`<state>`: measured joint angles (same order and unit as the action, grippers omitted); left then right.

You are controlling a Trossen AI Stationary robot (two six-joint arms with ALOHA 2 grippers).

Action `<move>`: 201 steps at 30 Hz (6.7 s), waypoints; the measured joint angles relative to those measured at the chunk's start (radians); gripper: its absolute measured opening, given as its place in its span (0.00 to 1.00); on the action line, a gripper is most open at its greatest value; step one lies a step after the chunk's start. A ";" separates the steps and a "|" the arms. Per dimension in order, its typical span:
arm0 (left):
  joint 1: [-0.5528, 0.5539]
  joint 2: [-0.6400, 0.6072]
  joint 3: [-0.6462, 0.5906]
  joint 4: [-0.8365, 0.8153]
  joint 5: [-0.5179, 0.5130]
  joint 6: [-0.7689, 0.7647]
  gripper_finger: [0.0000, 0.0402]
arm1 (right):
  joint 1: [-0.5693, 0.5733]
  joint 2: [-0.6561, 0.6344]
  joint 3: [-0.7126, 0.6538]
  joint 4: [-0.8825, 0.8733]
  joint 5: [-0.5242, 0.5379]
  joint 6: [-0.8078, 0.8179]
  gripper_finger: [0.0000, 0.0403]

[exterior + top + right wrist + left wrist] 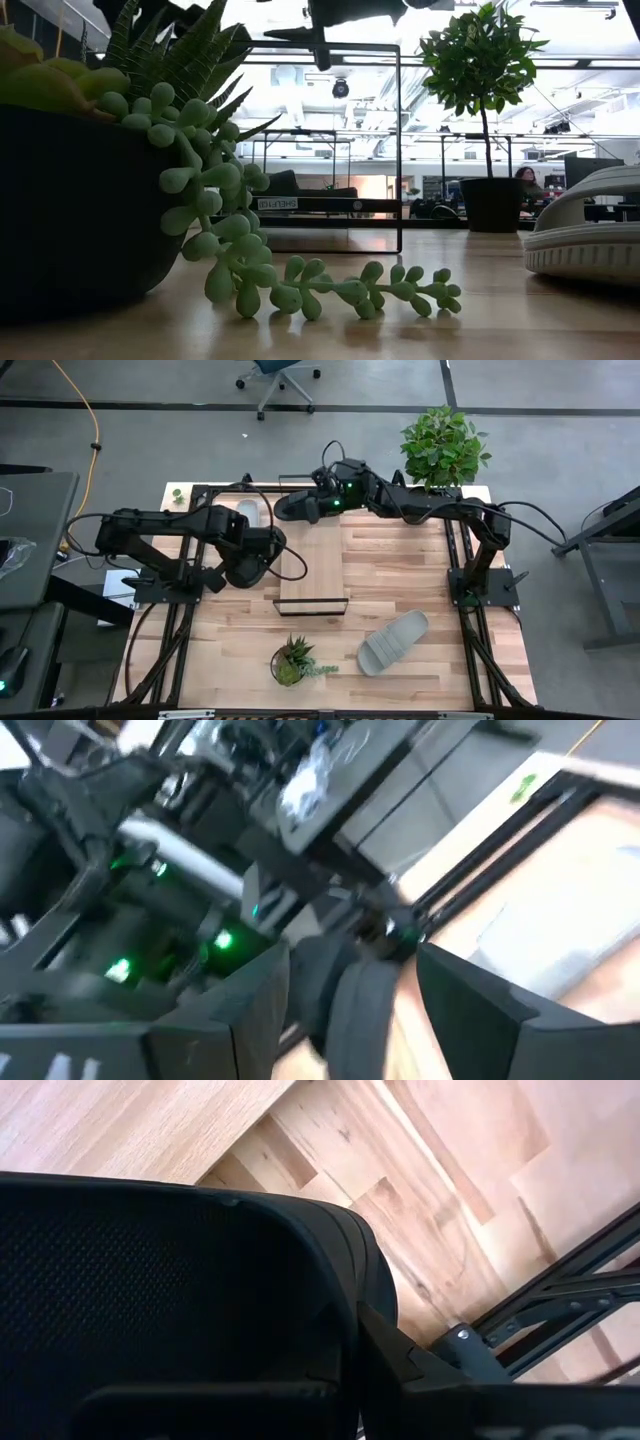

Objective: Pick and place slides into the shelf
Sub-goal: Put the black slipper slide on the shelf

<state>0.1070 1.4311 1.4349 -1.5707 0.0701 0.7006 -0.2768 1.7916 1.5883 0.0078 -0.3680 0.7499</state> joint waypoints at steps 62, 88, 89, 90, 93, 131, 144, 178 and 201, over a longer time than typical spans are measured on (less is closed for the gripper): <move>0.129 0.091 0.248 0.000 -0.018 0.076 0.04 | 0.014 0.000 0.000 -0.100 0.056 -0.096 0.11; 0.163 0.060 0.247 0.059 -0.271 -0.038 0.31 | -0.005 -0.017 -0.001 -0.361 0.349 -0.122 0.10; 0.163 0.050 0.247 0.060 -0.277 -0.052 0.31 | -0.010 -0.026 -0.001 -0.370 0.356 -0.123 0.10; 0.163 0.037 0.247 0.060 -0.285 -0.065 0.30 | -0.017 -0.037 -0.001 -0.378 0.367 -0.125 0.10; 0.163 -0.011 0.247 0.065 -0.320 -0.112 0.27 | -0.032 -0.075 -0.001 -0.385 0.386 -0.130 0.10; 0.161 -0.304 0.247 0.184 -0.377 -0.329 0.17 | 0.207 -0.609 0.000 -0.807 0.925 0.018 0.10; 0.161 -0.304 0.247 0.185 -0.377 -0.336 0.17 | 0.287 -0.660 -0.210 -0.781 1.036 0.165 0.10; 0.161 -0.303 0.247 0.217 -0.376 -0.343 0.17 | 0.123 -0.447 -1.073 0.651 0.897 0.763 0.10; 0.161 -0.303 0.137 0.233 -0.367 -0.365 0.17 | 0.091 -0.074 -1.024 0.961 0.797 0.944 0.10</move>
<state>0.2680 1.1282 1.5723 -1.3376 -0.2970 0.3351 -0.1856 1.7176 0.5643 0.9691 0.4289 1.6938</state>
